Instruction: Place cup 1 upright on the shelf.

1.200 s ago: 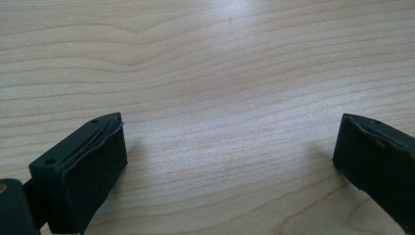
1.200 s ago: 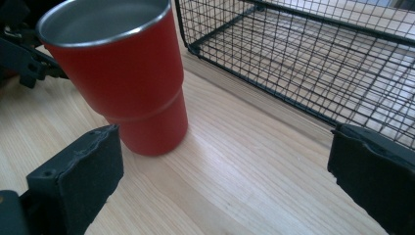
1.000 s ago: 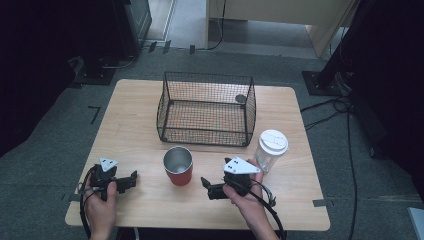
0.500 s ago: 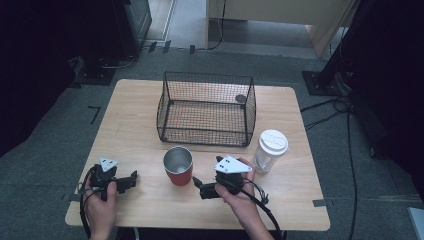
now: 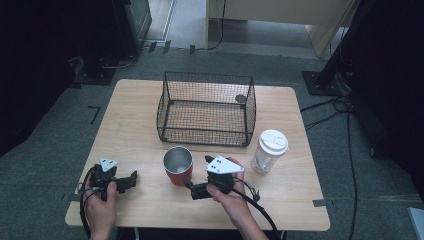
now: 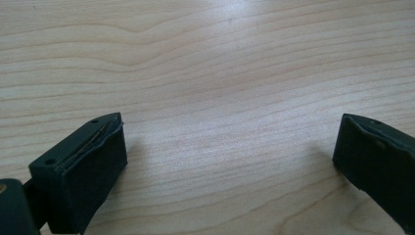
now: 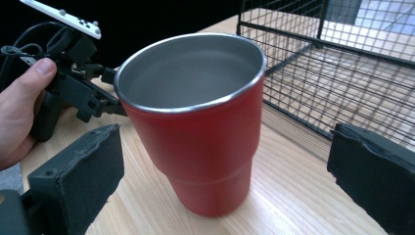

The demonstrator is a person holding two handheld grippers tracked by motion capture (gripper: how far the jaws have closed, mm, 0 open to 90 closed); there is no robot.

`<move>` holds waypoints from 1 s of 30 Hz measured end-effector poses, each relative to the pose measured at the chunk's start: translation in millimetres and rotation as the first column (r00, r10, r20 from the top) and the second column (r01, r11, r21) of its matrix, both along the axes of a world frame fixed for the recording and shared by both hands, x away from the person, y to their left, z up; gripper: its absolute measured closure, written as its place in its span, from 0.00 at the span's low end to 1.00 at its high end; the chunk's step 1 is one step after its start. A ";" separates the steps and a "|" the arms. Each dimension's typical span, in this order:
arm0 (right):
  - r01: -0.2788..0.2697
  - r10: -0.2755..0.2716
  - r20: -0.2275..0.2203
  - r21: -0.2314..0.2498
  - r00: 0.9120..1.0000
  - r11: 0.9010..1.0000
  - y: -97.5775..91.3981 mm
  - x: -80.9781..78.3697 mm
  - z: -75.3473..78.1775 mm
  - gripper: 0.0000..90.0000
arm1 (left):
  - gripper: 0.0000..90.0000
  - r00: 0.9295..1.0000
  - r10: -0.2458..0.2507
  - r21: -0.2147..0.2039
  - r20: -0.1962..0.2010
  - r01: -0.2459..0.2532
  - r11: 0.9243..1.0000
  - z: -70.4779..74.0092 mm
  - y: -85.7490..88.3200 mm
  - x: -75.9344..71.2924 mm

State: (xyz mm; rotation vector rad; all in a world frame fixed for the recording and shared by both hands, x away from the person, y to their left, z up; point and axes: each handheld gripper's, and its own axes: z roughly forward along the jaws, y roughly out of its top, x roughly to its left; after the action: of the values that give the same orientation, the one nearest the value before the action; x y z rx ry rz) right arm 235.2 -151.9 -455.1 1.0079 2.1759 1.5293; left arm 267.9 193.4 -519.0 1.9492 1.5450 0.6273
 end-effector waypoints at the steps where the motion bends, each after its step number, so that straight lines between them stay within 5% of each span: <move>1: -0.003 0.003 0.009 -0.002 1.000 1.000 1.5 0.3 -0.7 0.01 | 0.00 1.000 0.000 0.000 0.000 0.000 1.000 0.0 0.0 0.0; 17: -0.033 0.028 0.057 0.087 0.998 0.996 22.4 5.0 -12.6 0.05 | 0.00 1.000 0.000 0.000 0.000 0.000 1.000 0.0 0.0 0.0; 30: -0.005 -0.008 0.116 0.117 0.993 0.993 36.2 10.4 -21.8 0.05 | 0.00 1.000 0.000 0.000 0.000 0.000 1.000 0.0 0.0 0.0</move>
State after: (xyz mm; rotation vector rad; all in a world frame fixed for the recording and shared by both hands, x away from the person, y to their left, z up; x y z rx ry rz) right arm 245.5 -115.6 -476.9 0.9299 2.0266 1.6884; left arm 267.9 193.5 -519.0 1.9497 1.5449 0.6272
